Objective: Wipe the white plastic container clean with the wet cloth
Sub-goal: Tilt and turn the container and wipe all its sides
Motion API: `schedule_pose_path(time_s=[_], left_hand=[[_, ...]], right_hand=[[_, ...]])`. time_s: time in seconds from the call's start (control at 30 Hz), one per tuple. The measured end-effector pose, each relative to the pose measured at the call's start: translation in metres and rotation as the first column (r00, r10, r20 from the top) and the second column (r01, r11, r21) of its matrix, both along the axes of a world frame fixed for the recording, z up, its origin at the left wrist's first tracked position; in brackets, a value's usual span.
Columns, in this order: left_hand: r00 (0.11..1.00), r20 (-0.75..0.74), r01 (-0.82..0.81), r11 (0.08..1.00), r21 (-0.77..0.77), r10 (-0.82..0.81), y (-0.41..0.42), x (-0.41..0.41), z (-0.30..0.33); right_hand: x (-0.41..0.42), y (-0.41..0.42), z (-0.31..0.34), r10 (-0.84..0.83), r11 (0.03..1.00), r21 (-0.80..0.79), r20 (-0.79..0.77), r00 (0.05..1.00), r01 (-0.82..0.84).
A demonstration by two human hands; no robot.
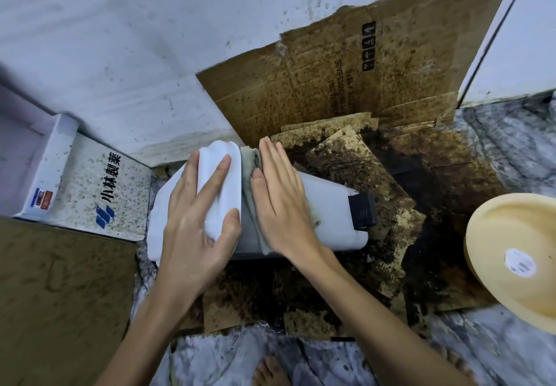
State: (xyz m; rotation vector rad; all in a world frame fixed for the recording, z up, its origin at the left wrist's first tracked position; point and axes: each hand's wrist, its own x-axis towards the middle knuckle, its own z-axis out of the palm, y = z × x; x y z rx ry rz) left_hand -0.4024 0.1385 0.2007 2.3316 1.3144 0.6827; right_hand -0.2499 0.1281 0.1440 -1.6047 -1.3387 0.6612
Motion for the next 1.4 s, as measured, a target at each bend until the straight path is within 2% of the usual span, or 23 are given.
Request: schedule_pose_path(time_s=[0.2,0.4,0.53,0.63,0.83,1.0,1.1,1.23,1.4], left_hand=[[0.999,0.044,-0.031,0.999,-0.027,0.032,0.006,-0.008,0.000],[1.000,-0.002,-0.008,1.000,0.001,0.008,0.002,0.006,0.001],[1.000,-0.004,-0.015,1.000,0.019,0.015,0.005,0.009,-0.001],[1.000,0.005,-0.031,0.999,0.032,0.031,0.004,0.007,0.000],[0.999,-0.040,-0.008,0.999,0.053,0.010,0.004,0.014,0.000],[1.000,-0.013,0.005,0.999,0.042,-0.004,0.005,0.011,0.000],[1.000,0.004,-0.016,0.999,0.033,0.016,0.006,0.008,0.000],[1.000,-0.007,-0.004,0.999,0.037,0.004,0.004,0.009,-0.002],[1.000,-0.020,-0.019,0.998,0.054,0.020,0.005,0.014,-0.004]], right_hand=[[0.037,-0.013,-0.043,-0.008,0.995,-0.099,0.095,0.995,0.018],[0.069,-0.027,-0.082,-0.176,0.957,-0.242,-0.062,0.982,0.156],[0.062,-0.019,-0.071,-0.250,0.919,-0.332,-0.079,0.965,0.211],[0.040,-0.010,-0.044,-0.229,0.935,-0.295,-0.084,0.970,0.195],[-0.006,0.005,0.014,-0.058,0.997,-0.060,-0.148,0.987,0.050],[0.011,-0.007,-0.010,-0.009,1.000,0.000,-0.042,0.999,0.009],[0.036,-0.017,-0.047,-0.083,0.990,-0.118,-0.038,0.996,0.078],[0.073,-0.035,-0.090,-0.241,0.925,-0.320,-0.074,0.968,0.205],[0.067,-0.028,-0.083,-0.273,0.909,-0.351,-0.094,0.957,0.225]])
